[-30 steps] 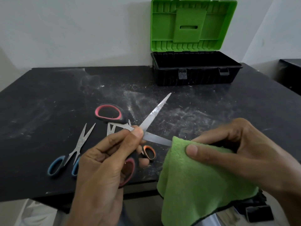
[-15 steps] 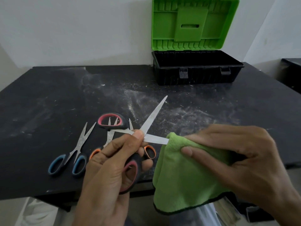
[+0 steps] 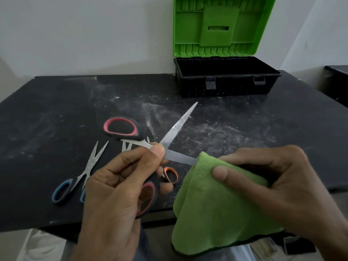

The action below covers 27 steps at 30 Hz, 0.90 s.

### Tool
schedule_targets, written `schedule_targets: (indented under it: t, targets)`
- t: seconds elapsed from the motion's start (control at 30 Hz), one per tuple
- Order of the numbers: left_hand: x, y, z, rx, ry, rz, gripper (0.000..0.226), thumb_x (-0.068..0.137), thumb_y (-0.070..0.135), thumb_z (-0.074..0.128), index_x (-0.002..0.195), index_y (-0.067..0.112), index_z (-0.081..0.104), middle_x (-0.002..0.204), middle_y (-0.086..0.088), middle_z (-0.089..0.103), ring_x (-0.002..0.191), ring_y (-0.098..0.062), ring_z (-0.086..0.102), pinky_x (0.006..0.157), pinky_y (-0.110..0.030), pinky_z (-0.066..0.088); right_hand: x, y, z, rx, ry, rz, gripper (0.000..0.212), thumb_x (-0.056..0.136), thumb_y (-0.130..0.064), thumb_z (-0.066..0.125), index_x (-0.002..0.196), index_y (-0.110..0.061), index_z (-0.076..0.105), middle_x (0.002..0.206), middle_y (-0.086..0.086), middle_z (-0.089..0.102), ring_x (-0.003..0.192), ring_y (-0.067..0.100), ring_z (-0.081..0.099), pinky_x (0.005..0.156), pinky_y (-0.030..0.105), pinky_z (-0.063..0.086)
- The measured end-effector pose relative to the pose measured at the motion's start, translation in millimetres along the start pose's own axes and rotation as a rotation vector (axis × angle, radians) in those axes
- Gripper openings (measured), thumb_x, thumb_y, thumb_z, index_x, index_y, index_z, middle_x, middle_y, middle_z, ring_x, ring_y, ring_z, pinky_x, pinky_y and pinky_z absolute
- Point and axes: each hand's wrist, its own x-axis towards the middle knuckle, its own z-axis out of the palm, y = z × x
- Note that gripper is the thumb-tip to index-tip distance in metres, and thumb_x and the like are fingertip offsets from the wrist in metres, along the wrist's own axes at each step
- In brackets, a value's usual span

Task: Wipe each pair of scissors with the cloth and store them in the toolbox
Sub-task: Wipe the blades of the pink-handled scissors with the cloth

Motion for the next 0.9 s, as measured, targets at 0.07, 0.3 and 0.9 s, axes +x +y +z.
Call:
schedule_targets:
  t: [0.07, 0.3, 0.9]
  targets:
    - [0.1, 1.5, 0.1, 0.01, 0.002, 0.016, 0.007, 0.057, 0.02, 0.075, 0.057, 0.013, 0.076, 0.054, -0.006, 0.066, 0.039, -0.009, 0.058, 0.038, -0.017, 0.05, 0.5, 2.4, 10.3, 0.099, 0.067, 0.043, 0.011, 0.083, -0.031, 0.077, 0.085, -0.028, 0.087, 0.079, -0.01, 0.083, 0.071, 0.007, 0.08, 0.058, 0.017, 0.06]
    - [0.7, 7.7, -6.4, 0.037, -0.029, 0.035, 0.013, 0.051, 0.025, 0.077, 0.058, 0.014, 0.075, 0.056, -0.006, 0.067, 0.039, -0.012, 0.058, 0.039, -0.018, 0.05, 9.0, 1.6, 5.0, 0.188, 0.045, 0.135, 0.014, 0.082, -0.026, 0.075, 0.086, -0.025, 0.088, 0.084, -0.002, 0.084, 0.077, 0.016, 0.082, 0.065, 0.023, 0.064]
    - [3.4, 14.1, -2.7, -0.013, -0.081, 0.061, 0.019, 0.053, 0.025, 0.078, 0.065, 0.01, 0.077, 0.059, -0.01, 0.066, 0.039, -0.014, 0.057, 0.04, -0.019, 0.049, 14.3, -17.8, 2.2, 0.102, 0.11, 0.148, 0.013, 0.076, -0.03, 0.074, 0.071, -0.032, 0.086, 0.07, -0.004, 0.081, 0.06, 0.011, 0.079, 0.05, 0.014, 0.057]
